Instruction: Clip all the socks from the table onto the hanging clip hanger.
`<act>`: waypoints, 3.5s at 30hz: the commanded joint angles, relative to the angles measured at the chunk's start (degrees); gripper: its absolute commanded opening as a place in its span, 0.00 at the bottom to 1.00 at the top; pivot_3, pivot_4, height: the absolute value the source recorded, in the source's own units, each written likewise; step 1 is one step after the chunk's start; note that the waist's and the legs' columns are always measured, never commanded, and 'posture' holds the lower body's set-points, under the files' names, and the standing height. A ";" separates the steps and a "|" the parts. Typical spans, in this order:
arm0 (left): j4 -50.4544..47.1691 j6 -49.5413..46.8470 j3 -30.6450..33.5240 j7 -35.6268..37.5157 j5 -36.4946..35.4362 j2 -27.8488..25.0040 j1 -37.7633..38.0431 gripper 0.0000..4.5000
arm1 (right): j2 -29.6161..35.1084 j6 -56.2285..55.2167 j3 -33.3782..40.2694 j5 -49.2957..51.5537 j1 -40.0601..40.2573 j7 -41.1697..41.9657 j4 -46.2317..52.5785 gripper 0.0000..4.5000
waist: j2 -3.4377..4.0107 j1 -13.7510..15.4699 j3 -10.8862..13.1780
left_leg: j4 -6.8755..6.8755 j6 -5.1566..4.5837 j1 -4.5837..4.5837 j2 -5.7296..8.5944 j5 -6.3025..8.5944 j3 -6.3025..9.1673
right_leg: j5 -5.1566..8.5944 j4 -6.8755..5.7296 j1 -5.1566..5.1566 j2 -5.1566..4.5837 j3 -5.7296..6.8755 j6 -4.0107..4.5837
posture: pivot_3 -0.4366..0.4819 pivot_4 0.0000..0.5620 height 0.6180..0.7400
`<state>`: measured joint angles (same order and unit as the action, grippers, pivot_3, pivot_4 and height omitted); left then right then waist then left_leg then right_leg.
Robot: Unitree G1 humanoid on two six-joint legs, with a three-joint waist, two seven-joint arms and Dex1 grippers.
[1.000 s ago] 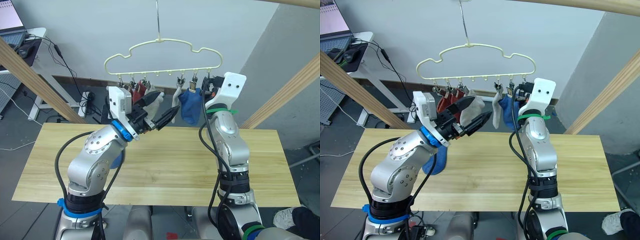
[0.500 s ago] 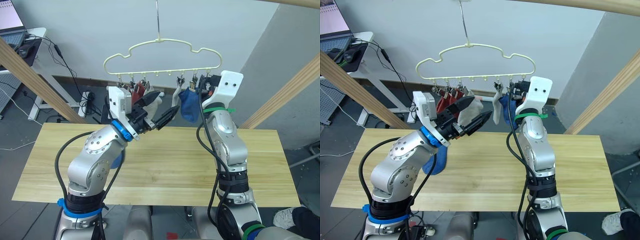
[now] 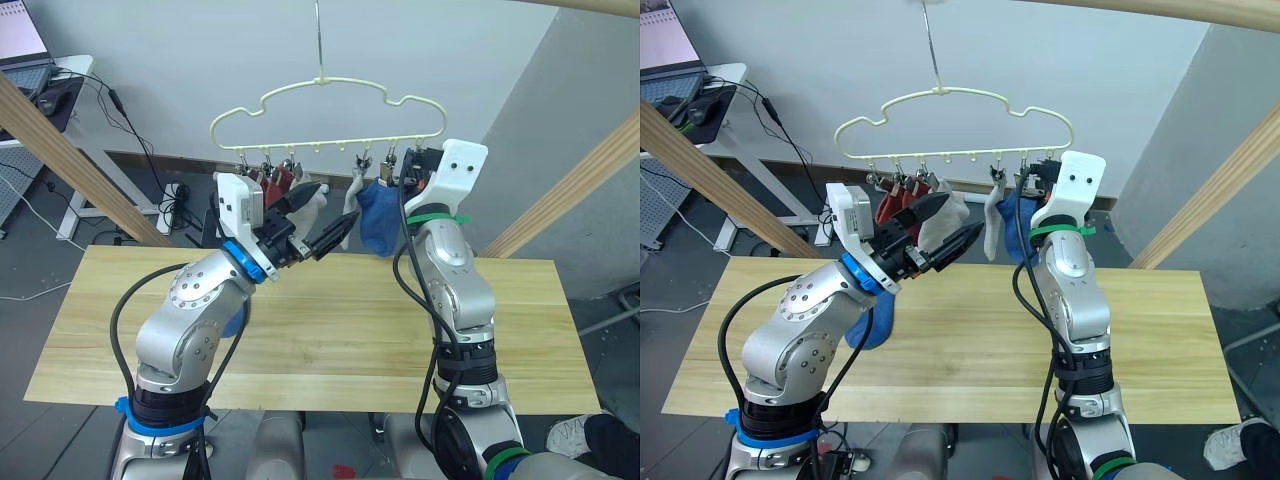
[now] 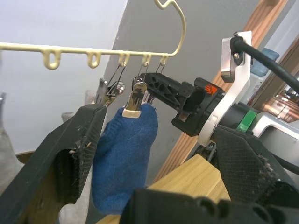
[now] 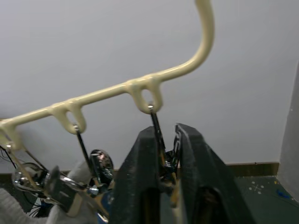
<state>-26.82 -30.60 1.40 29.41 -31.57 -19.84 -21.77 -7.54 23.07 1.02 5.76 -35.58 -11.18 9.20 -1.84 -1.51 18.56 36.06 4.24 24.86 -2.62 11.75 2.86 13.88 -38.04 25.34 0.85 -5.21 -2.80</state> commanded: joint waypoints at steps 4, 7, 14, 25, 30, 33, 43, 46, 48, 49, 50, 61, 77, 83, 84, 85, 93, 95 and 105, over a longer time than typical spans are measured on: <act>-3.28 1.67 -1.37 -0.86 0.90 0.65 1.76 0.93 | 2.34 0.50 1.33 1.79 -1.85 3.75 2.40 0.01 | 0.00 0.00 0.00 | 0.00 0.00 0.00 0.00 0.00 0.00 | 0.00 0.01 0.00 0.00 -0.01 0.00 | 0.56 0.57 1.00; -1.29 2.81 -2.00 -2.88 4.91 0.07 4.35 0.93 | 5.64 3.02 1.88 3.46 -2.87 7.85 2.10 0.01 | 0.02 -0.02 0.01 | 0.00 0.00 0.00 0.01 0.00 -0.02 | 0.00 0.01 0.00 -0.01 -0.05 0.00 | 0.56 0.57 1.00; 10.62 7.44 2.97 -5.94 13.10 -3.43 14.00 0.96 | 16.04 11.49 2.57 6.81 -4.25 17.20 3.50 0.01 | 0.06 -0.21 0.04 | -0.02 -0.01 -0.02 -0.01 0.01 -0.04 | 0.01 0.00 0.02 0.01 -0.06 0.01 | 0.53 0.59 1.00; 40.41 18.95 2.00 -6.20 24.63 -7.49 9.13 0.96 | 22.87 25.53 2.68 10.76 -4.57 22.36 9.40 0.01 | 0.08 0.16 0.07 | -0.02 -0.01 0.00 0.01 0.01 -0.07 | 0.03 0.05 0.03 -0.02 -0.06 0.01 | 0.52 0.60 1.00; 51.76 22.35 2.01 -6.61 26.86 -6.99 4.82 0.96 | 22.08 28.01 3.41 11.18 -4.69 20.81 11.17 0.01 | 0.08 -0.01 0.07 | -0.06 -0.02 0.01 0.00 0.01 -0.08 | 0.03 0.06 0.05 -0.02 -0.06 0.01 | 0.49 0.58 1.00; 56.96 22.64 2.32 -6.19 26.78 -6.88 3.00 0.96 | 22.02 28.76 3.59 11.41 -4.55 20.43 11.74 0.01 | 0.08 -0.07 0.07 | -0.05 -0.01 0.00 0.01 0.01 -0.03 | 0.03 0.02 0.03 -0.03 0.01 0.01 | 0.48 0.57 1.00; 55.86 17.12 4.53 -0.51 22.36 -5.77 6.22 0.51 | 21.75 31.88 5.67 12.74 -5.37 19.84 12.15 0.01 | 0.15 -0.32 0.02 | -0.03 -0.02 -0.06 0.02 0.01 -0.09 | 0.02 -0.03 0.00 -0.03 -0.08 0.00 | 0.48 0.56 1.00; 53.13 16.96 4.11 0.00 22.91 -6.03 7.88 0.32 | 20.78 34.61 7.28 14.27 -6.56 19.61 11.62 0.01 | 0.16 -0.30 0.01 | -0.03 -0.01 -0.06 0.02 0.01 -0.10 | 0.02 -0.03 -0.01 -0.04 -0.09 0.00 | 0.49 0.56 1.00; 50.78 16.75 3.05 0.61 23.52 -6.10 9.14 0.20 | 20.08 37.59 8.67 15.95 -7.52 19.49 11.13 0.01 | 0.17 -0.27 0.01 | -0.03 -0.01 -0.07 0.01 0.01 -0.09 | 0.02 -0.05 0.00 -0.04 -0.08 0.01 | 0.49 0.56 1.00; 48.71 16.23 2.58 1.01 23.26 -5.75 9.83 0.14 | 19.12 40.44 10.25 17.55 -8.24 19.26 10.72 0.01 | 0.17 -0.27 0.01 | -0.03 -0.01 -0.07 0.01 0.01 -0.09 | 0.02 -0.05 0.00 -0.04 -0.08 0.01 | 0.49 0.56 1.00; 45.99 15.74 1.83 1.68 22.87 -5.25 10.50 0.08 | 17.65 43.50 12.61 19.19 -9.21 18.45 10.20 0.01 | 0.17 -0.28 0.01 | -0.03 -0.01 -0.07 0.01 0.01 -0.10 | 0.02 -0.05 -0.01 -0.04 -0.09 0.01 | 0.49 0.56 1.00; 15.21 17.41 -10.36 3.93 20.16 6.89 6.21 0.01 | 6.60 69.43 36.54 23.71 -23.83 10.97 7.85 0.01 | 0.19 0.12 0.00 | -0.02 -0.02 0.11 0.03 0.01 0.04 | -0.11 0.02 0.05 -0.08 0.11 0.22 | 0.48 0.54 1.00; 19.69 22.06 -13.30 -0.01 23.89 12.46 -1.85 0.01 | 0.69 69.43 42.79 24.90 -27.07 3.56 7.64 0.01 | 0.20 -0.63 -0.01 | -0.03 -0.04 0.10 0.08 0.02 -0.01 | 0.02 0.06 0.02 -0.04 0.03 0.01 | 0.46 0.55 1.00; 22.27 23.37 -13.85 -0.89 25.05 13.61 -3.54 0.01 | 0.42 69.43 42.92 26.33 -27.23 2.30 7.25 0.01 | 0.20 -0.57 0.00 | -0.05 -0.04 0.10 0.06 0.02 0.01 | 0.02 0.04 0.03 -0.03 0.06 0.01 | 0.46 0.56 1.00; 22.68 23.56 -13.84 -0.99 25.12 13.83 -3.87 0.01 | 0.40 69.43 42.95 26.47 -27.25 2.17 7.15 0.01 | 0.20 -0.56 0.00 | -0.04 -0.04 0.10 0.06 0.02 0.01 | 0.02 0.04 0.03 -0.04 0.05 0.01 | 0.46 0.56 1.00; 23.06 23.65 -13.86 -1.07 25.27 14.04 -4.21 0.01 | 0.35 69.43 42.95 26.62 -27.21 2.04 7.14 0.01 | 0.20 -0.54 0.00 | -0.04 -0.04 0.10 0.07 0.02 0.01 | 0.02 0.04 0.02 -0.04 0.05 0.01 | 0.46 0.56 1.00; 26.40 25.54 -12.95 -2.31 25.60 15.19 -7.32 0.01 | 0.52 69.43 42.54 28.35 -26.47 1.06 7.00 0.01 | 0.20 -0.55 0.00 | -0.05 -0.04 0.10 0.06 0.02 0.00 | 0.02 0.05 0.03 -0.03 0.05 0.01 | 0.46 0.56 1.00; 26.55 25.79 -13.11 -2.11 25.66 15.13 -7.38 0.00 | 0.84 69.43 42.59 27.89 -26.67 1.52 7.36 0.08 | 0.20 -0.55 0.00 | -0.07 -0.04 0.10 0.06 0.02 0.01 | 0.02 0.06 0.03 -0.03 0.06 0.01 | 0.46 0.56 1.00; 26.74 24.97 -14.03 0.24 24.23 15.55 -7.16 0.00 | 15.36 67.25 34.81 34.96 -24.80 18.14 8.80 0.71 | 0.20 -0.70 0.00 | -0.07 -0.04 0.14 0.07 0.02 0.00 | 0.02 0.11 0.04 -0.03 0.05 0.00 | 0.44 0.54 1.00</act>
<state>1.22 -5.89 -11.92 28.75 -6.19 -5.14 -28.65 3.84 91.66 39.33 37.76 -61.30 1.63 15.21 -1.64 -2.21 18.56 35.99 4.20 25.01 -2.54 11.77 2.85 13.90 -37.91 25.39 0.82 -5.17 -2.80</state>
